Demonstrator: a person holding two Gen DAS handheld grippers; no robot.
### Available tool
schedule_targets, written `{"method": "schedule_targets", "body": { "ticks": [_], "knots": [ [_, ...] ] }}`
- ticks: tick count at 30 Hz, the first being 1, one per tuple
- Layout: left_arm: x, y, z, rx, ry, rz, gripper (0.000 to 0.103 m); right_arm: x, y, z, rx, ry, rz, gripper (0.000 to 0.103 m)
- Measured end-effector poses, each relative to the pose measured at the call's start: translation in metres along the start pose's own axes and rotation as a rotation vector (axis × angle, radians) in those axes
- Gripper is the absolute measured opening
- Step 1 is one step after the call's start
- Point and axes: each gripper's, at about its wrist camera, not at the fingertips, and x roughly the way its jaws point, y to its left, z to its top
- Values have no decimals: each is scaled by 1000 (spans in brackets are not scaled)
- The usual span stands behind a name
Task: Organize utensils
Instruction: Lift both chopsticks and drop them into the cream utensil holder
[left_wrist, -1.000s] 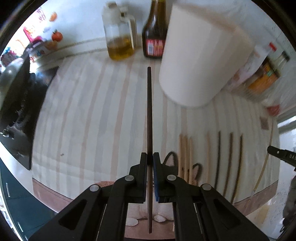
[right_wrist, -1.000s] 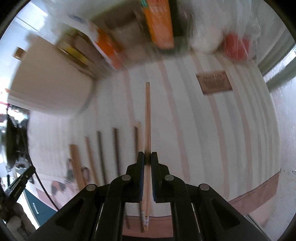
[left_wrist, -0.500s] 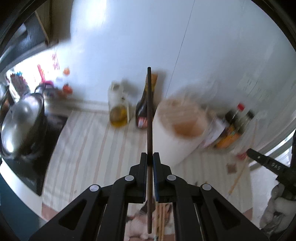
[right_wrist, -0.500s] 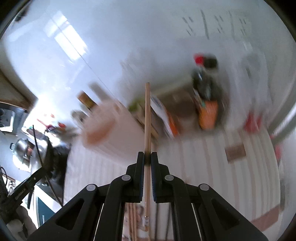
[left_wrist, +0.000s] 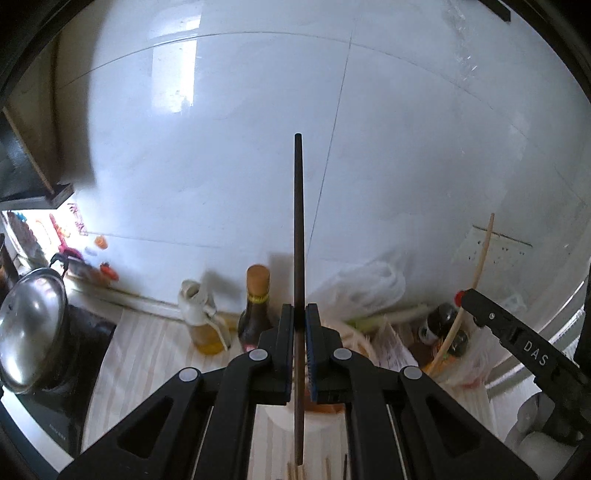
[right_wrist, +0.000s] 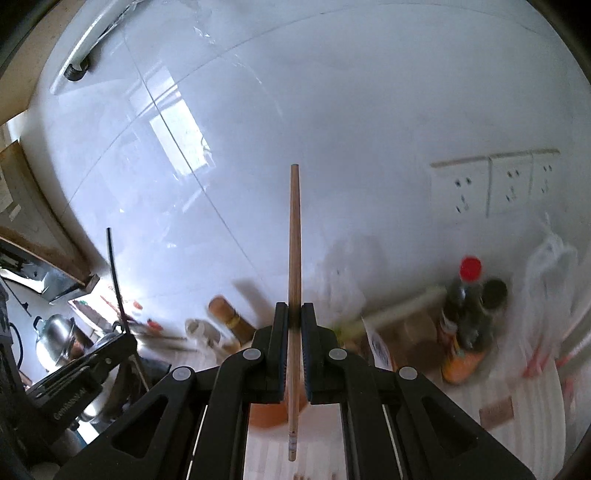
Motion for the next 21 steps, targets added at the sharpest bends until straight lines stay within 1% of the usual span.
{"method": "schedule_targets", "body": {
  "ticks": [5,12,17,21],
  "knots": [
    [28,0,6,-22,-2,-13,3,21,-4,6,-20,-40,12,7],
    [63,9,4,-88,17,-29,3,43,-23,-10,14,-68,55,7],
    [77,9,3,-102,22,-34,3,47,-23,-15,23,-99,75,7],
    [83,7,3,-93,20,-30,4,41,-18,-14,7,-154,92,7]
  ]
}}
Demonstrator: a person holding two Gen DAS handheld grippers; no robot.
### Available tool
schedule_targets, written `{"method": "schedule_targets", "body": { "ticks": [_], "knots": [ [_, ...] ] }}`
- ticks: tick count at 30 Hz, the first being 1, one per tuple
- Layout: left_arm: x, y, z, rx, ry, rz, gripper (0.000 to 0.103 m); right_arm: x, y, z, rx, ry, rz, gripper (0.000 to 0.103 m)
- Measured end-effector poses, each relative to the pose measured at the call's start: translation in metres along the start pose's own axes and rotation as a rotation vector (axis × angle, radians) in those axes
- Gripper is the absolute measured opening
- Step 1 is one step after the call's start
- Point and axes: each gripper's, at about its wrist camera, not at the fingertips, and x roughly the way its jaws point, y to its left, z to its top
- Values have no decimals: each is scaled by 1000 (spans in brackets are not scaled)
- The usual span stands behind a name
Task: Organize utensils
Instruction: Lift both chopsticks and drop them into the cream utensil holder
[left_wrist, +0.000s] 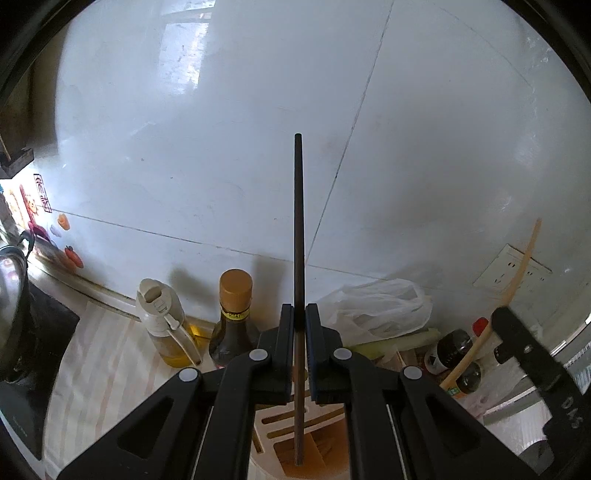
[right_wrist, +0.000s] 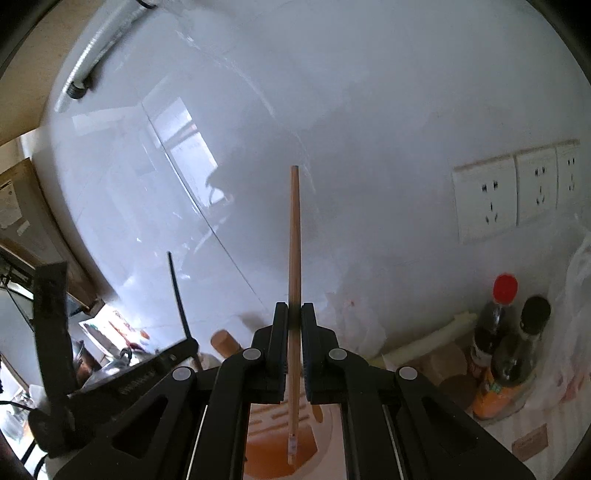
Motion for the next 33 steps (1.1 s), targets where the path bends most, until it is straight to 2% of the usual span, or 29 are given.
{"method": "schedule_targets", "body": {
  "ticks": [6,14,20,22,23,24,25,26,27,28,29,31,33],
  "knots": [
    [6,-4,-11,31,0,21,4,13,5,-18,-66,4,-5,7],
    [5,0,-27,37,31,4,4,9,-4,-44,-68,45,23,7],
    [-7,0,-31,49,47,-30,6,6,-3,-56,-93,138,66,8],
    [-17,0,-29,60,38,-22,15,5,-2,-58,-96,174,76,8],
    [-23,0,-28,63,33,4,35,4,0,-59,-101,194,82,9],
    [-28,0,-26,67,26,18,66,2,1,-59,-105,206,78,10],
    [-35,1,-25,70,11,26,79,0,2,-59,-109,214,74,19],
    [-47,3,-24,65,-18,44,88,-4,2,-58,-109,218,79,34],
    [-55,4,-23,63,-34,51,88,-8,4,-58,-111,220,80,41],
    [-62,5,-23,66,-45,60,89,-13,6,-57,-119,227,76,57],
    [-70,7,-23,69,-53,85,93,-16,8,-57,-125,231,70,65],
    [-81,11,-26,69,-61,108,102,-24,13,-58,-141,232,58,67],
    [-92,17,-34,71,-75,144,103,-33,17,-60,-166,237,3,71]
  ]
}}
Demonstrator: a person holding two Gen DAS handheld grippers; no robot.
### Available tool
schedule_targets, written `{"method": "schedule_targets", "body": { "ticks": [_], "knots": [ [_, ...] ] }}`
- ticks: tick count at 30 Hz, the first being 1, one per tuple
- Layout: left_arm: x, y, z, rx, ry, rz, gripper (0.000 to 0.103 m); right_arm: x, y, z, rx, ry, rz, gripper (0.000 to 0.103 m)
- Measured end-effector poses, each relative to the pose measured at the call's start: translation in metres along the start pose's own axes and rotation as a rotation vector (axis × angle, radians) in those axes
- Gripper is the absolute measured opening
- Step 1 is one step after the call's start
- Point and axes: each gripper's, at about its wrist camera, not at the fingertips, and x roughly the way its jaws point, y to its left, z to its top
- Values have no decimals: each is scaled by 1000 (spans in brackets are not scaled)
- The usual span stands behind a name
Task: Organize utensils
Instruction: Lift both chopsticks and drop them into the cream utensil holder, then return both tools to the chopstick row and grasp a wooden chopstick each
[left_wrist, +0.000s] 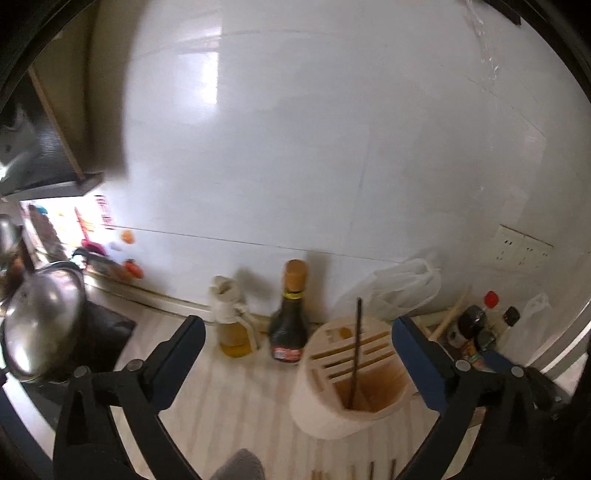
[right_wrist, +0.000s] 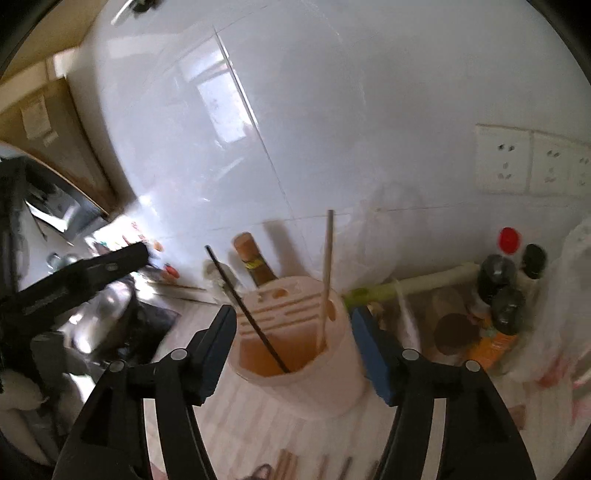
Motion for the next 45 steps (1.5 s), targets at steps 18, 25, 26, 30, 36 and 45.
{"method": "schedule_targets", "body": {
  "ticks": [18,25,26,30,36,45],
  "knots": [
    [-31,-4,-46,64,52,79,103,-37,19,-18,6,0,-272,103],
    [-37,-8,-57,55,107,43,103,-69,2,-29,100,6,-266,103],
    [-36,-9,-63,59,125,42,103,-71,-5,-35,123,27,-270,103],
    [-21,-15,-90,88,198,55,103,-61,-33,-66,176,150,-312,103],
    [32,-16,-147,111,391,45,90,-14,-83,-133,261,408,-356,83],
    [114,-14,-263,84,802,-49,34,33,-124,-221,367,658,-333,50]
  ]
}}
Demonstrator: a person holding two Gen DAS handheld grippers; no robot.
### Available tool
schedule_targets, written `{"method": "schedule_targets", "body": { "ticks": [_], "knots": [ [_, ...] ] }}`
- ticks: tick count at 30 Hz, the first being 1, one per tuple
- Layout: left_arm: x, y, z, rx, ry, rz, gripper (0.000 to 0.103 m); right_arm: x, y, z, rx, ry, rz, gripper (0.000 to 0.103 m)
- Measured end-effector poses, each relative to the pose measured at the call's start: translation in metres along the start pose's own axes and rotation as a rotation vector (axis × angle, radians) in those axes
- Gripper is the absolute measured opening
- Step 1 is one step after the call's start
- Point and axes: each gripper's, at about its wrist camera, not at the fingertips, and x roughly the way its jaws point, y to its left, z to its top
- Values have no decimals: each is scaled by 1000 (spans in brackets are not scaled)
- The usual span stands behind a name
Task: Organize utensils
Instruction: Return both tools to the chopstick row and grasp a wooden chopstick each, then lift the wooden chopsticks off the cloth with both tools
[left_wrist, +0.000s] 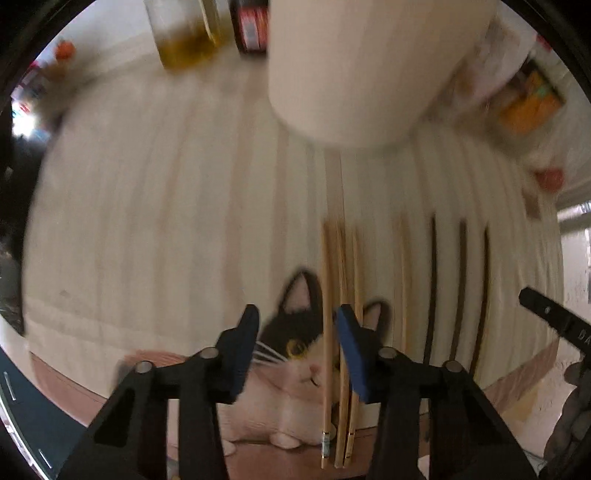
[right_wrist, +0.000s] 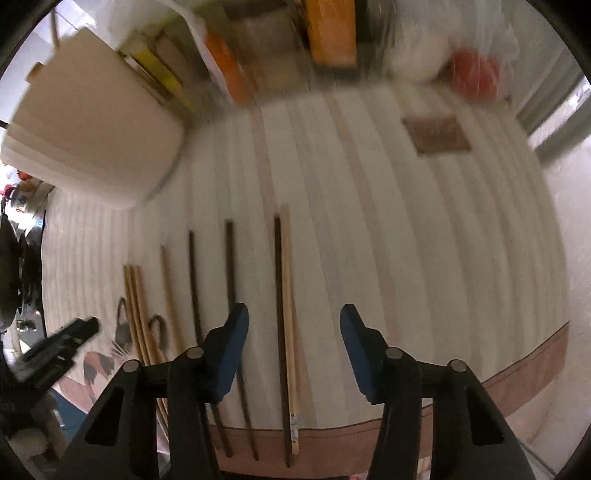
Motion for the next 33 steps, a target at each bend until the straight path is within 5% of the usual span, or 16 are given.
{"method": "schedule_targets", "body": {
  "ticks": [4,10,23,33],
  "knots": [
    [25,-12,-12,44,61,-21,28,19,-8,-9,4,54,6,34],
    [30,-26,-21,100,31,32,6,32,-4,-19,-14,95,16,31],
    [16,25,-23,33,30,54,4,40,-4,-31,-43,139,-8,6],
    [10,66,-20,0,29,45,5,40,-50,-24,52,147,36,7]
  ]
}}
